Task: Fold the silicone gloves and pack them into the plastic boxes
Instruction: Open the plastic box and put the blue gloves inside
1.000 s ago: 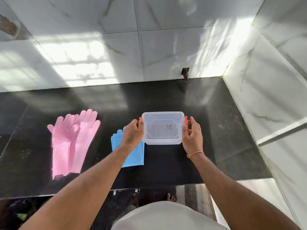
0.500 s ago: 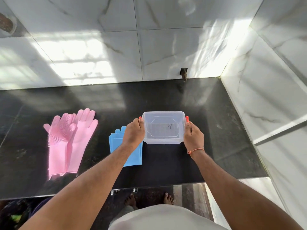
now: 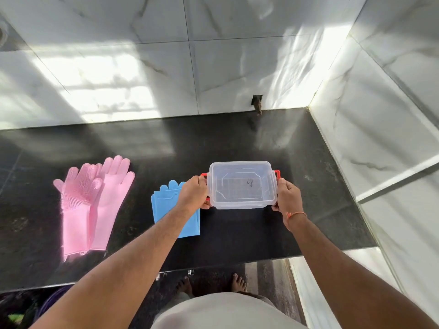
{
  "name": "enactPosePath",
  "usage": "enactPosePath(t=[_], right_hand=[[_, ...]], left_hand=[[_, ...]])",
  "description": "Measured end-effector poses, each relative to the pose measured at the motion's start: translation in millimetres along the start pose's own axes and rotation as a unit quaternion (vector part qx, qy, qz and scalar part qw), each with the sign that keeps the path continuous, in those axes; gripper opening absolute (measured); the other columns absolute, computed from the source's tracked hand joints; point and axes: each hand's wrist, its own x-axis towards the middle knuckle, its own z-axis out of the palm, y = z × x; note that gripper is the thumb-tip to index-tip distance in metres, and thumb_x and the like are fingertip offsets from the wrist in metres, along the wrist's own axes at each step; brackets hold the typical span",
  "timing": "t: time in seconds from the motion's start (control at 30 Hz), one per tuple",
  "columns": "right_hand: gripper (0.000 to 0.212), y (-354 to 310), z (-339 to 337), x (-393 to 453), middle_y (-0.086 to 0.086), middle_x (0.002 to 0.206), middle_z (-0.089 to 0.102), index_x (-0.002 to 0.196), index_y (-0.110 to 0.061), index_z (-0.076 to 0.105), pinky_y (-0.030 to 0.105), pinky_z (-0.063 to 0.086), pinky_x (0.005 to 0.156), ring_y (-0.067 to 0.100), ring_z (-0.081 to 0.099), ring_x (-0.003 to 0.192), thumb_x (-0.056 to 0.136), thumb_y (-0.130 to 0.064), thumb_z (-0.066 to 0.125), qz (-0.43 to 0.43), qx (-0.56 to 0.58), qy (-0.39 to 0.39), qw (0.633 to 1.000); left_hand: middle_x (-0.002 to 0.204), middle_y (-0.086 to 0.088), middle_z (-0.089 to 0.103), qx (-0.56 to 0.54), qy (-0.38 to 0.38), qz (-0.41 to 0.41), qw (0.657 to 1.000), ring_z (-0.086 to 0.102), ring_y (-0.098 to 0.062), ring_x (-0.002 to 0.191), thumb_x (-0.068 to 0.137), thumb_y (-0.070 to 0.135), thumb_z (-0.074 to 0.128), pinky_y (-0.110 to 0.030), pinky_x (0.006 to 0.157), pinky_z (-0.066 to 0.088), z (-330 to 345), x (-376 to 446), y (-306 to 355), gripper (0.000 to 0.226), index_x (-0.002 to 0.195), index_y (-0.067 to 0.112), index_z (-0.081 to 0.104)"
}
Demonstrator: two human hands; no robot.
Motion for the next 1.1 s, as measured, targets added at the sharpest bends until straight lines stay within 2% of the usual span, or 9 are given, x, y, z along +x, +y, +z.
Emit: enactPosePath(t=[0.13, 0.2, 0.33, 0.4, 0.5, 0.67, 0.73, 0.9, 1.1], right_hand=[[0.028, 3, -8, 6, 0.012, 0.104, 0.079, 0.127, -0.023, 0.069, 0.036, 0.053, 0.064, 0.022, 0.066, 0.076, 0.109, -0.025, 0.047, 0.053, -0.026, -0.011, 0.998], [0.03, 4, -9, 8, 0.012, 0.106, 0.079, 0.134, -0.023, 0.064, 0.035, 0.053, 0.064, 0.02, 0.066, 0.073, 0.109, -0.025, 0.048, 0.061, -0.034, -0.017, 0.997], [0.03, 3, -10, 9, 0.003, 0.103, 0.077, 0.13, -0.024, 0.067, 0.04, 0.06, 0.068, 0.022, 0.071, 0.082, 0.109, -0.03, 0.046, 0.035, -0.089, 0.009, 0.995], [0.031, 0, -12, 8, 0.0, 0.102, 0.077, 0.117, -0.022, 0.075, 0.045, 0.062, 0.08, 0.025, 0.072, 0.092, 0.108, -0.034, 0.048, -0.041, -0.145, 0.056, 0.987], [0.037, -4, -13, 6, -0.002, 0.09, 0.074, 0.085, -0.023, 0.075, 0.036, 0.051, 0.078, 0.02, 0.068, 0.085, 0.105, -0.043, 0.051, -0.115, -0.201, 0.057, 0.971], [0.035, -12, -12, -5, -0.008, 0.087, 0.078, 0.097, -0.028, 0.085, 0.032, 0.051, 0.075, 0.015, 0.071, 0.084, 0.101, -0.052, 0.06, -0.13, -0.236, 0.042, 0.962], [0.032, -14, -12, -10, -0.009, 0.083, 0.077, 0.095, -0.03, 0.085, 0.033, 0.052, 0.074, 0.015, 0.071, 0.081, 0.1, -0.052, 0.063, -0.133, -0.235, 0.05, 0.962], [0.027, -17, -11, -15, -0.012, 0.085, 0.08, 0.096, -0.023, 0.084, 0.04, 0.063, 0.086, 0.013, 0.075, 0.084, 0.091, -0.049, 0.077, -0.088, -0.174, 0.065, 0.979], [0.023, -26, -9, -13, -0.003, 0.094, 0.082, 0.096, -0.024, 0.075, 0.042, 0.068, 0.071, 0.022, 0.081, 0.087, 0.084, -0.04, 0.086, 0.019, -0.072, 0.003, 0.997]], left_hand=[[0.089, 0.009, 0.077, 0.078, 0.035, 0.019, 0.996, 0.077, -0.011, 0.053, 0.113, 0.038, 0.042, -0.024, 0.049, 0.06, -8, -6, -6, 0.022, 0.12, 0.027, 0.06], [0.094, 0.009, 0.078, 0.094, 0.067, 0.058, 0.992, 0.078, -0.013, 0.06, 0.111, 0.036, 0.046, -0.031, 0.061, 0.064, -8, -9, -6, 0.023, 0.125, 0.028, 0.061], [0.111, 0.005, 0.073, 0.117, 0.128, 0.122, 0.977, 0.069, -0.018, 0.099, 0.111, 0.033, 0.047, -0.038, 0.085, 0.057, -9, -14, -1, 0.024, 0.116, 0.024, 0.069], [0.098, 0.007, 0.074, 0.114, 0.114, 0.121, 0.979, 0.07, -0.02, 0.092, 0.109, 0.032, 0.045, -0.042, 0.081, 0.06, -9, -19, 0, 0.026, 0.097, 0.026, 0.068], [0.073, -0.002, 0.073, 0.107, 0.083, 0.101, 0.986, 0.075, -0.028, 0.075, 0.107, 0.035, 0.046, -0.05, 0.069, 0.065, -11, -25, 1, 0.043, 0.077, 0.011, 0.066], [0.057, -0.007, 0.063, 0.173, 0.082, 0.115, 0.975, 0.052, -0.022, 0.052, 0.103, 0.036, 0.05, -0.035, 0.053, 0.048, -13, -28, 7, 0.051, 0.064, 0.003, 0.052], [0.053, -0.001, 0.058, 0.185, 0.089, 0.115, 0.972, 0.047, -0.019, 0.05, 0.102, 0.036, 0.053, -0.033, 0.052, 0.046, -14, -27, 8, 0.05, 0.064, 0.003, 0.053], [0.071, -0.001, 0.079, 0.02, 0.043, 0.042, 0.998, 0.078, -0.017, 0.061, 0.1, 0.036, 0.063, -0.04, 0.07, 0.071, -13, -20, 15, 0.032, 0.087, 0.011, 0.078], [0.088, 0.004, 0.077, -0.021, 0.035, -0.018, 0.999, 0.068, -0.017, 0.077, 0.095, 0.044, 0.06, -0.036, 0.077, 0.06, -7, -21, 14, 0.027, 0.1, 0.022, 0.073]])
